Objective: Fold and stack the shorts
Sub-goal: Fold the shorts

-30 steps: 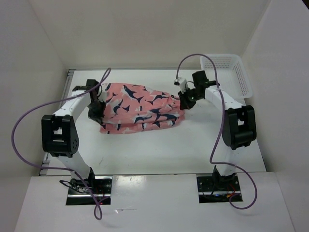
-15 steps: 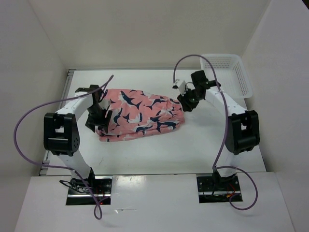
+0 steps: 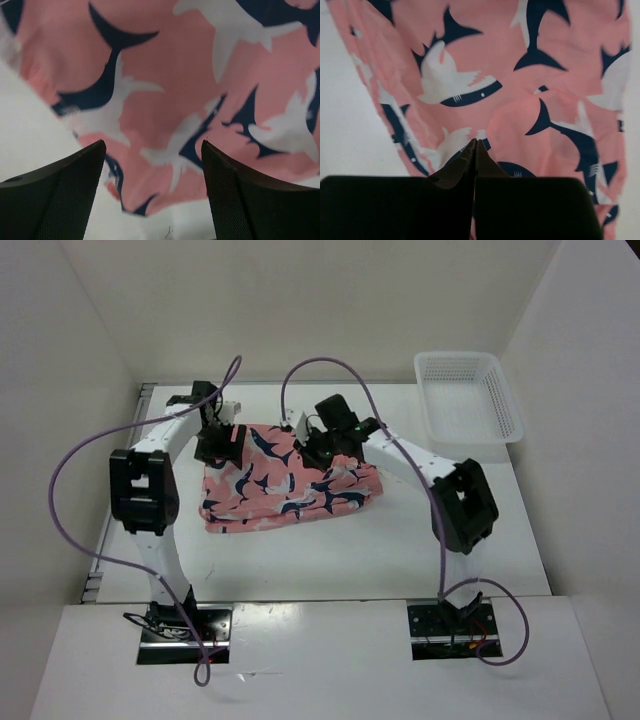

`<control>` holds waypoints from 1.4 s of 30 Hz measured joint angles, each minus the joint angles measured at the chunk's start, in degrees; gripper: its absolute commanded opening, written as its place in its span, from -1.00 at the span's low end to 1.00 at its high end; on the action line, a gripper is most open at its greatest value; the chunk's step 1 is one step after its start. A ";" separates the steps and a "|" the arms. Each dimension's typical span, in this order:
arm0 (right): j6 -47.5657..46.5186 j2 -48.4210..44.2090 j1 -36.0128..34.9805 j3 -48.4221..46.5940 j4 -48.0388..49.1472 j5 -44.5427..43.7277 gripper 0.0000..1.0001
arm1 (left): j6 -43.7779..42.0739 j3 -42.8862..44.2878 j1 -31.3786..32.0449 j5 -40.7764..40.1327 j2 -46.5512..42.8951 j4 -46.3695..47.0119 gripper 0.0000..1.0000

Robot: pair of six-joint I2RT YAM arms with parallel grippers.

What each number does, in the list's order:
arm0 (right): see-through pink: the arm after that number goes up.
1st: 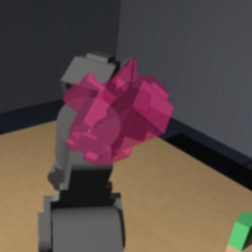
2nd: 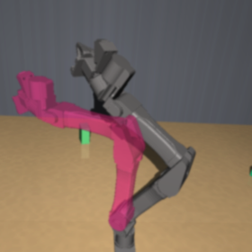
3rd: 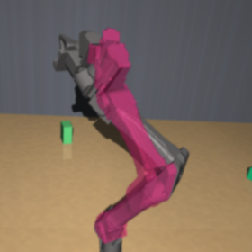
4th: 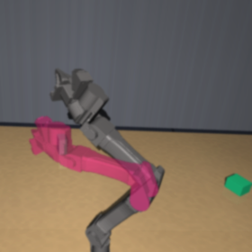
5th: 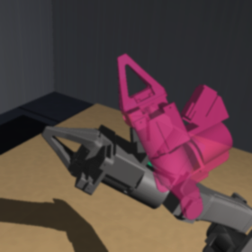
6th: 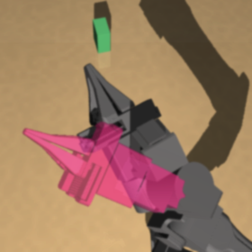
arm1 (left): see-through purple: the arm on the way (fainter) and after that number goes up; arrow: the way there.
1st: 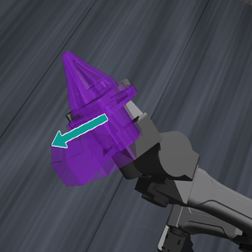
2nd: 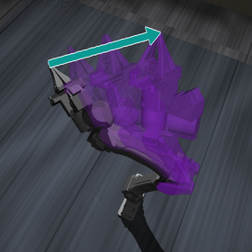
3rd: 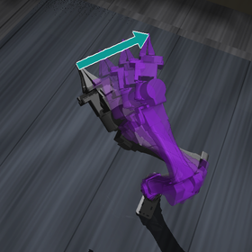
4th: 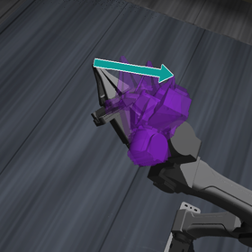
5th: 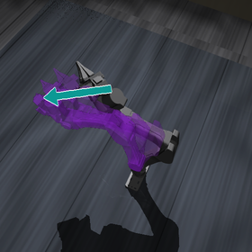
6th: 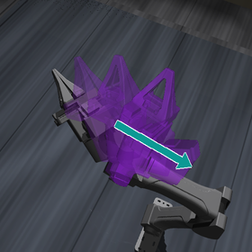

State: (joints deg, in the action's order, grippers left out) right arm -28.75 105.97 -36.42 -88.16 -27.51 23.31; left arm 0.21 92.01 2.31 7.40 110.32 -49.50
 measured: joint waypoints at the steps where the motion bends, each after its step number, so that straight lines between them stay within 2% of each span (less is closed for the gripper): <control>1: 0.70 2.27 0.11 0.00 1.09 -0.02 -1.00 | 0.00 0.66 0.17 0.63 2.82 0.87 0.68; 5: 1.25 9.77 0.59 -0.11 2.78 -1.64 -1.00 | 0.00 2.97 1.14 2.43 8.87 2.56 0.68; 9: 0.48 11.61 -1.03 0.70 2.64 -1.99 -1.00 | 0.00 5.73 2.54 2.62 11.08 4.59 0.68; 12: -1.07 10.67 -2.54 3.23 3.21 -1.49 -1.00 | 0.00 8.09 3.10 1.84 13.64 6.03 0.68; 15: -3.50 8.09 -3.69 9.81 3.48 -1.64 -1.00 | 0.26 10.49 3.04 0.81 17.38 6.49 0.68; 21: -6.25 1.51 -4.70 20.11 3.96 -2.91 -1.00 | 0.13 13.51 3.06 -0.76 19.28 6.95 0.68; 26: -7.08 -0.96 -4.98 23.23 4.46 -5.29 -1.00 | 0.09 14.27 3.08 -1.75 19.85 7.23 0.70; 32: -6.86 -1.68 -4.98 22.91 4.15 -6.69 -1.00 | 0.07 14.27 3.15 -1.46 19.50 7.10 0.76; 36: -4.94 -2.67 -4.98 17.68 2.64 -6.99 -1.00 | 0.04 13.49 3.63 -1.53 17.35 6.27 0.78; 42: 0.44 -8.13 -4.96 9.42 2.60 -6.40 -1.00 | 0.04 9.42 6.62 -1.53 2.89 5.99 0.78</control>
State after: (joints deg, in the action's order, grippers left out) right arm -28.32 97.84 -41.39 -78.74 -24.91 16.91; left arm 0.25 101.43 8.93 5.87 113.21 -43.51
